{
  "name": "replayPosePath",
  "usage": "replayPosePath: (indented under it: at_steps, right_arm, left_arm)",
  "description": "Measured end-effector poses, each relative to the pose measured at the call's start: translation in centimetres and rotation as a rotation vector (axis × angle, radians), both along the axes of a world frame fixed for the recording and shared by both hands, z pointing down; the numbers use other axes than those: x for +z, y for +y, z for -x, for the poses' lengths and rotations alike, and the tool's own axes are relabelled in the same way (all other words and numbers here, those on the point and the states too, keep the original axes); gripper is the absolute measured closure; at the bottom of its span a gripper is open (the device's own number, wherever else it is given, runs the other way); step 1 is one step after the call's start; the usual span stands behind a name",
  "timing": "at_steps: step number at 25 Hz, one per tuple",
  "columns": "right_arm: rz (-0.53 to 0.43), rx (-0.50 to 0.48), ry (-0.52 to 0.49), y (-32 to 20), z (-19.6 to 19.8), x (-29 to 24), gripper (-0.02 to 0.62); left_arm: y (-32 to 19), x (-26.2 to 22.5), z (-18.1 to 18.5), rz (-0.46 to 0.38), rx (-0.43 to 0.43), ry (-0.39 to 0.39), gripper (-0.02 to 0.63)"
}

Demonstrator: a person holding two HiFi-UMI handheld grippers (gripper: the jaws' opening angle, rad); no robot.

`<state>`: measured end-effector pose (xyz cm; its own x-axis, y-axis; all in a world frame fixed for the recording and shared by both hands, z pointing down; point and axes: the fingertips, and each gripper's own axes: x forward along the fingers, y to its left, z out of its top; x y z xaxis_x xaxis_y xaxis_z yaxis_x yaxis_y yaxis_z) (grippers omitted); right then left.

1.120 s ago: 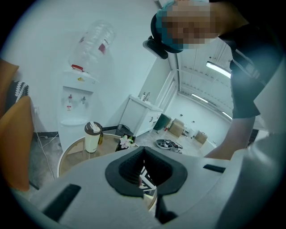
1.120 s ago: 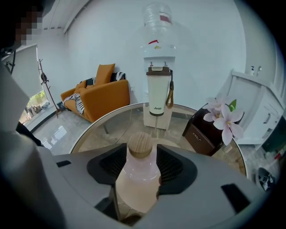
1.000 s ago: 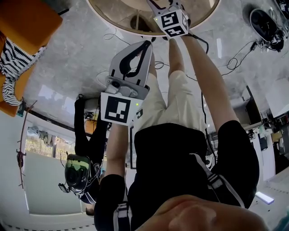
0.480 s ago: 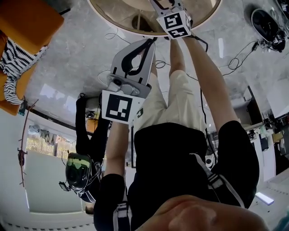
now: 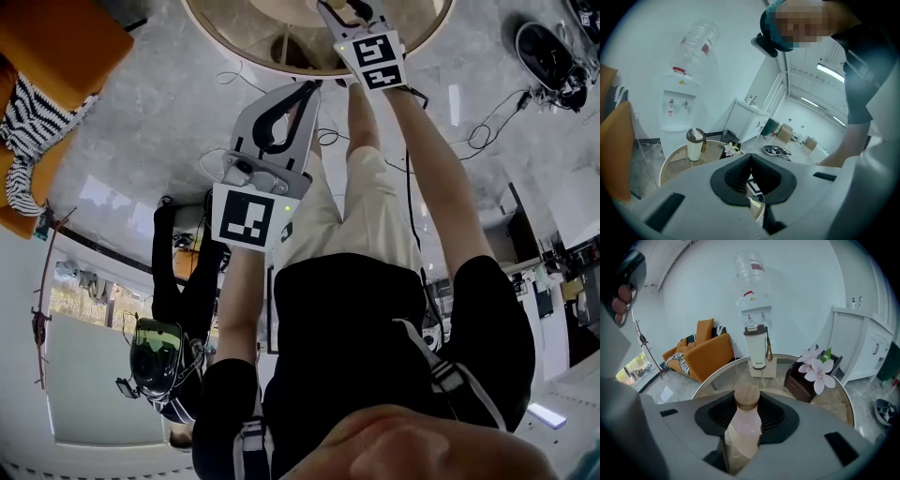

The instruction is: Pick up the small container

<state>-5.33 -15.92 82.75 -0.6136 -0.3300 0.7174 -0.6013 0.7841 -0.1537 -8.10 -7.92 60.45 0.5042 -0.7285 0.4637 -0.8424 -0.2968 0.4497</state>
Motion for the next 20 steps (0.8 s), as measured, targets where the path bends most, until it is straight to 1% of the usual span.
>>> replayPosePath:
  at_steps: [3,7,9,12,16,18,20]
  right_arm:
    - [-0.01,-0.003,-0.03,-0.5,-0.2,-3.2,0.456]
    - [-0.038,-0.017,-0.069,-0.6,-0.2,-9.6,0.456]
    - [-0.056,-0.027,-0.079,-0.9,-0.2,-13.0,0.456]
    - [-0.079,-0.046,-0.089,-1.5,-0.6,-17.6,0.456]
    - [-0.087,-0.07,-0.087,-1.3,-1.4,-23.9,0.456]
    - [-0.094,-0.077,-0.104,-0.8,-1.7,-27.6,0.456]
    - [-0.121,-0.09,-0.125,-1.3,-2.0,-31.2,0.456]
  left_arm:
    - [-0.3,-0.9,-0.2,-0.007,-0.013,-0.009,0.588]
    - [-0.6,-3.7,0.3,-0.022,-0.033,-0.026,0.588]
    - [-1.0,-5.3,0.7,-0.049,-0.049,-0.036,0.588]
    - [-2.0,-7.5,1.2,-0.123,-0.079,-0.055,0.588]
    - [-2.3,-11.1,1.1,-0.146,-0.115,-0.055,0.588]
    - [-1.9,-13.3,0.9,-0.154,-0.127,-0.055,0.588]
    - [-2.4,-15.3,0.8,-0.184,-0.139,-0.061,0.588]
